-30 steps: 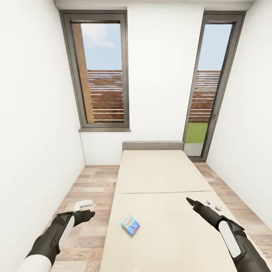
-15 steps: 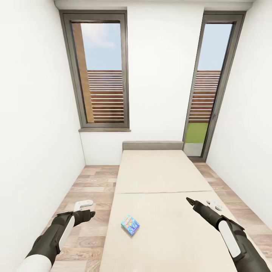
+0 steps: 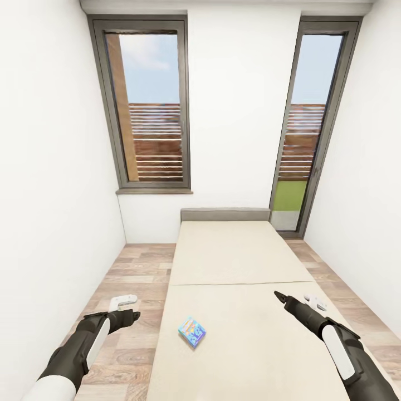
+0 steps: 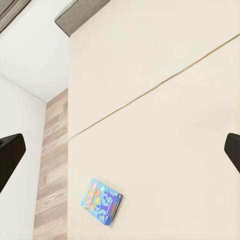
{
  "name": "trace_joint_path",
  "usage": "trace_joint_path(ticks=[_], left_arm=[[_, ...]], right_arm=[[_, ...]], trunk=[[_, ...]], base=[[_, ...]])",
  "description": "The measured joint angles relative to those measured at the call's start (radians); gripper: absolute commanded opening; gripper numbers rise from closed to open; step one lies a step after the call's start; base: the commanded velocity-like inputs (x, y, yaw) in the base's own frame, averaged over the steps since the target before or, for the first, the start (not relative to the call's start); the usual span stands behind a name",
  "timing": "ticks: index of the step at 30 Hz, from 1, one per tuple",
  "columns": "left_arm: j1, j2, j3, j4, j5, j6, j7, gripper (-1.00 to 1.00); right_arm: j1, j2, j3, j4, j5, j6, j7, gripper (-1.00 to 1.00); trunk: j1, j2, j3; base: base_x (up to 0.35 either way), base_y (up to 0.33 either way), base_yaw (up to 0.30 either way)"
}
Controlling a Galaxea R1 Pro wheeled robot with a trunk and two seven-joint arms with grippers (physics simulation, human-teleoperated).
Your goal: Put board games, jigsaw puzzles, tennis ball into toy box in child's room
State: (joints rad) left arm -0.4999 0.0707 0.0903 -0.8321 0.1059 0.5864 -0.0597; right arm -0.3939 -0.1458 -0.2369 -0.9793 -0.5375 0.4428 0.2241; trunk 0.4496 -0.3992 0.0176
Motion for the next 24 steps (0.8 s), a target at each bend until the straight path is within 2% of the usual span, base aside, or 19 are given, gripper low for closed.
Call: trace_joint_path(ticks=[11, 18, 24], left_arm=[[0.0, 0.001, 0.0, 0.0, 0.001, 0.0, 0.0, 1.0], [0.0, 0.003, 0.001, 0.0, 0.002, 0.0, -0.001, 1.0], [0.0, 0.005, 0.004, 0.0, 0.003, 0.0, -0.002, 1.0]], right_arm=[[0.0, 0.001, 0.0, 0.0, 0.001, -0.005, 0.007, 1.0], [0.0, 0.001, 0.0, -0.001, 0.0, -0.006, 0.005, 1.0], [0.0, 0.002, 0.0, -0.004, 0.0, -0.005, 0.005, 1.0]], trunk=[[0.0, 0.0, 0.0], [0.0, 0.0, 0.0], [0.0, 0.0, -0.003]], base=[[0.0, 0.004, 0.0], [0.0, 0.138, 0.0], [0.0, 0.037, 0.0]])
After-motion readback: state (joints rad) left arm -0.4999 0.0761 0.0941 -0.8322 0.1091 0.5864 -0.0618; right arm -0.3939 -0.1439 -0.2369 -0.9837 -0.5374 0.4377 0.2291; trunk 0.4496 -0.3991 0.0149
